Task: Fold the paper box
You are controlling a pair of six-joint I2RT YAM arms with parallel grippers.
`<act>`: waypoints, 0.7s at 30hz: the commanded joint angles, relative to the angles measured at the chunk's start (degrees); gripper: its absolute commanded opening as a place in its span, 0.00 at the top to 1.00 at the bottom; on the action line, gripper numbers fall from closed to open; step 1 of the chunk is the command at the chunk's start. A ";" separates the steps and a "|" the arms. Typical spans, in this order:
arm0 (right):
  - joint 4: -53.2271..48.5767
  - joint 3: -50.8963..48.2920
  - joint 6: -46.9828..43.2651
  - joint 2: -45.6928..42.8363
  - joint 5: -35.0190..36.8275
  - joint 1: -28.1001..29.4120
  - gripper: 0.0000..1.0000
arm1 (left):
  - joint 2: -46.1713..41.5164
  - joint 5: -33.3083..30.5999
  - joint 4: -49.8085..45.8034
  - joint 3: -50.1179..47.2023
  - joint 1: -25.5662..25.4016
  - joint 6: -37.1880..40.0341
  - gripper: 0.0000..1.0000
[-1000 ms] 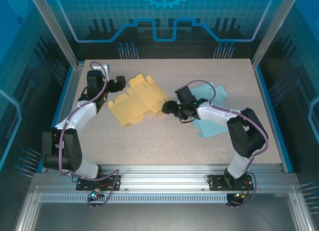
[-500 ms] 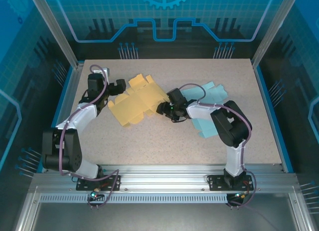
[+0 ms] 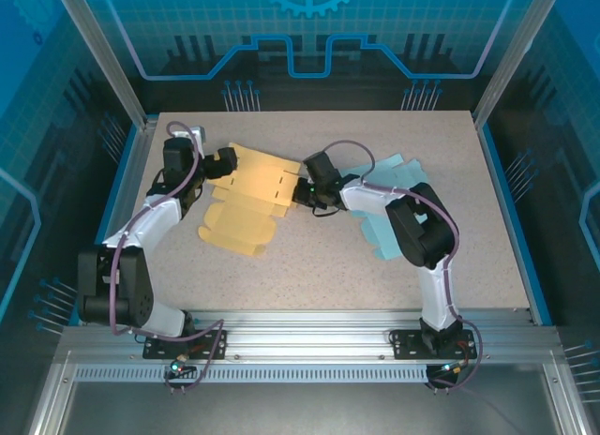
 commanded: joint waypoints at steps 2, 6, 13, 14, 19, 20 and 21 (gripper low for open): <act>-6.87 0.23 -14.64 -6.46 4.46 -0.55 1.00 | -2.35 3.41 -0.32 0.77 0.49 -1.33 0.01; -9.86 -1.42 -23.66 -12.72 7.20 -1.47 1.00 | -3.23 7.50 -1.08 1.92 0.49 -0.65 0.01; -8.15 -8.89 -36.24 -23.33 -1.96 -5.36 1.00 | -1.41 22.80 -12.93 13.47 0.42 15.84 0.01; -8.27 -9.77 -38.44 -24.74 -2.57 -5.43 1.00 | -0.46 24.27 -15.30 15.47 0.41 18.59 0.01; -9.51 -13.15 -46.33 -30.75 -4.65 -5.95 1.00 | 3.98 36.88 -24.73 24.46 0.41 33.88 0.01; -9.59 -13.69 -47.36 -31.86 -5.35 -6.24 1.00 | 4.79 39.36 -26.95 26.21 0.21 37.29 0.01; -9.69 -14.14 -48.01 -32.84 -6.01 -6.59 1.00 | 5.42 40.97 -28.55 27.55 0.10 40.32 0.01</act>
